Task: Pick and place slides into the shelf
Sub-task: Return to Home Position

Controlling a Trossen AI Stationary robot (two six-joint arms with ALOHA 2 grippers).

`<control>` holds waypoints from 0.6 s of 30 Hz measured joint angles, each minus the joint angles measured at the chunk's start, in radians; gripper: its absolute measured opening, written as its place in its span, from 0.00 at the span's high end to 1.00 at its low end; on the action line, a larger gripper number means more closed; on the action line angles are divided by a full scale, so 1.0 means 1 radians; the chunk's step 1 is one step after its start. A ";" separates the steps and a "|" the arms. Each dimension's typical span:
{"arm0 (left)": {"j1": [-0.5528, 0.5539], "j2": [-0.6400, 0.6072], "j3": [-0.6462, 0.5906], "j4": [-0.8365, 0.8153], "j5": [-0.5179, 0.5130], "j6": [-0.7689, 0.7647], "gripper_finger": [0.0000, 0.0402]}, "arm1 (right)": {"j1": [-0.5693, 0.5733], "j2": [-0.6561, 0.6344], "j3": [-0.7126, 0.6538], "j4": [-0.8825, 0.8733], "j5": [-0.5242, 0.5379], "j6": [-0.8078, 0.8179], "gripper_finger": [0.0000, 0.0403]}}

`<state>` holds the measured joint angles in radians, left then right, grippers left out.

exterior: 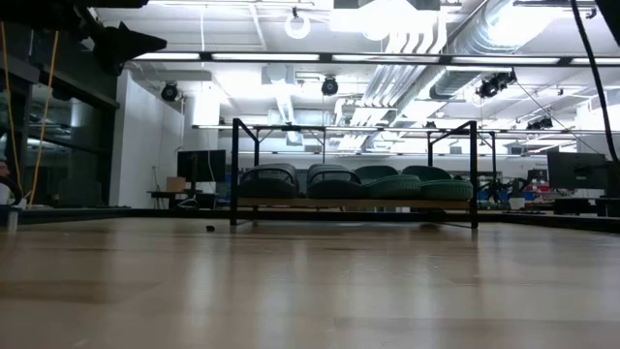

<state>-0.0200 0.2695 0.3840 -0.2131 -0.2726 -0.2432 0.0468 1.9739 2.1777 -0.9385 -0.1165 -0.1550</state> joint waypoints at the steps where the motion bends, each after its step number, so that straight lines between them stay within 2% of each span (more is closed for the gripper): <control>1: 0.000 0.000 0.000 0.000 0.000 0.000 0.18 | 0.000 -0.011 0.000 -0.011 0.000 -0.002 0.84; 8: 0.000 0.000 0.000 0.000 0.000 0.001 0.18 | 0.000 -0.072 0.000 -0.082 -0.011 -0.002 0.92; 18: 0.000 0.000 0.000 0.000 -0.001 0.002 0.18 | -0.027 -0.137 0.000 -0.174 0.015 0.002 0.97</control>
<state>-0.0200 0.2695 0.3840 -0.2131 -0.2733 -0.2417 0.0201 1.8368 2.1773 -1.1126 -0.1016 -0.1529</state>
